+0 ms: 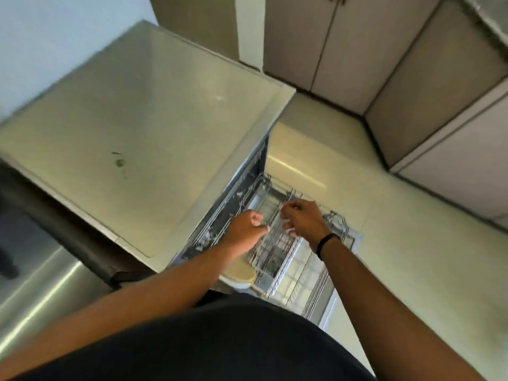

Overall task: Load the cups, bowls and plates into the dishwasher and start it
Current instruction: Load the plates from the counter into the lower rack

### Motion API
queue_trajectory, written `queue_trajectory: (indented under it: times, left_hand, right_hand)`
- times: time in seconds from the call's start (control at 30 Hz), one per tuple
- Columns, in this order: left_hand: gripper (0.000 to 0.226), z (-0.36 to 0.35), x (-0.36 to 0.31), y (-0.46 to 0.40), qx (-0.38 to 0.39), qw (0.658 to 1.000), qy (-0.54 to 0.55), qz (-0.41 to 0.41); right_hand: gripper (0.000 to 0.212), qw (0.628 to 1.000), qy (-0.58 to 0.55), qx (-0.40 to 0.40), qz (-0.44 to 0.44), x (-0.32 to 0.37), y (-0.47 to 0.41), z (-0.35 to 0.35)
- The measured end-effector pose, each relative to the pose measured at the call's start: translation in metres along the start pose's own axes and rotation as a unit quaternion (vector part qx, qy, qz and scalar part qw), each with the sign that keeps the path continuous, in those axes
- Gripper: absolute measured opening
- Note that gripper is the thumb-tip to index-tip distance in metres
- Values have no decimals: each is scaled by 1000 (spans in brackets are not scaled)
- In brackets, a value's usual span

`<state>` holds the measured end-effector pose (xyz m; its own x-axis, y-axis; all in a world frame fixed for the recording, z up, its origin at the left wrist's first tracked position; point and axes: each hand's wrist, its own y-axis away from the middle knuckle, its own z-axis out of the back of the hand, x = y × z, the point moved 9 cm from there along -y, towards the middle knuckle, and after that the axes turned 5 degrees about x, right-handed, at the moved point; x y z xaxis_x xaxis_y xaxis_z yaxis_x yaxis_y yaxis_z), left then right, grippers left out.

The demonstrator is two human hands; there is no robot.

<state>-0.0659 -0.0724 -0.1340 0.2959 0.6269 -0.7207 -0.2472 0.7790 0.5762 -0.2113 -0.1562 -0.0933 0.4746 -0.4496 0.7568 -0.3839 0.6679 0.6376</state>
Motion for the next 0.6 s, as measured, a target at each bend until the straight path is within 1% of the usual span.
queue_trajectory:
  times: [0.07, 0.13, 0.23, 0.33, 0.43, 0.5, 0.6]
  left_hand:
    - [32, 20, -18, 11, -61, 996, 67, -9]
    - [26, 43, -29, 28, -123, 986, 109, -21]
    - [25, 76, -25, 61, -193, 964, 181, -29]
    - [20, 114, 4, 102, -254, 939, 232, -23]
    - [22, 152, 58, 159, -341, 898, 278, 15]
    - [23, 172, 91, 198, -394, 875, 279, 38]
    - [21, 193, 142, 267, -475, 817, 322, 61]
  right_hand:
    - [5, 1000, 7, 5, 27, 22, 9, 0]
    - [6, 998, 17, 22, 50, 42, 14, -9]
    - [9, 995, 18, 60, 84, 71, 16, -37]
    - [6, 988, 20, 108, 111, 99, 20, -87]
    - [4, 974, 47, 187, 123, 115, 41, -161]
    - [6, 959, 79, 238, 132, 119, 58, -210]
    - [7, 923, 139, 323, 155, 119, 97, -291]
